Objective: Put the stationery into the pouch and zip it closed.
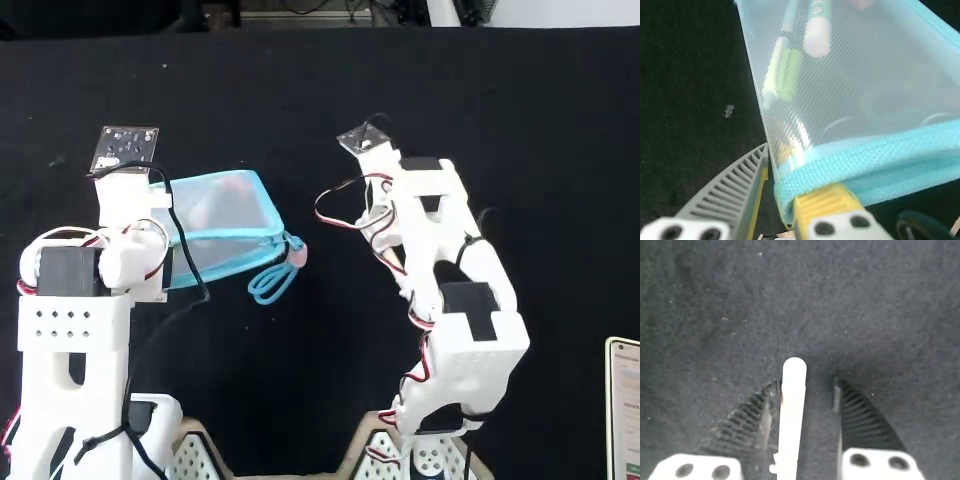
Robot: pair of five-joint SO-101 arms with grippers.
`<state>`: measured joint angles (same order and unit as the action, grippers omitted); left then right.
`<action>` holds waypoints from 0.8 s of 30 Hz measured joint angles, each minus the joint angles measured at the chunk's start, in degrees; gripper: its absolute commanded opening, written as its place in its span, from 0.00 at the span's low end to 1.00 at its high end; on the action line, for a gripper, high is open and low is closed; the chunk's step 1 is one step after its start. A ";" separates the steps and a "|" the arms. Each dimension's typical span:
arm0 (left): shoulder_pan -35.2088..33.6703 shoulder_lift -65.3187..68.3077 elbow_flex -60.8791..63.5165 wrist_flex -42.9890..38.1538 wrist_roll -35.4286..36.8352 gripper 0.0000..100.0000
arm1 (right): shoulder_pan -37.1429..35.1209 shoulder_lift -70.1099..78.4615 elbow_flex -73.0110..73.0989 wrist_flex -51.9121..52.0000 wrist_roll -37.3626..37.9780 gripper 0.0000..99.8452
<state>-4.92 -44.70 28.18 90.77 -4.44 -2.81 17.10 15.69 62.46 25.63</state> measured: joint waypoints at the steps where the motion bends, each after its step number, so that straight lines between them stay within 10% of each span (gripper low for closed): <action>1: 0.00 0.00 0.00 0.00 0.00 0.03 | 0.09 0.00 0.00 0.00 0.18 0.02; 16: 0.00 0.00 0.00 0.00 0.00 0.03 | 0.09 0.00 -5.63 6.95 3.78 0.05; 24: 0.00 0.00 0.00 0.00 0.00 0.03 | 0.09 0.00 -5.63 8.88 3.78 0.22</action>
<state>-4.92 -44.70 28.18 90.77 -4.44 -2.73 17.10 10.07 71.34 29.41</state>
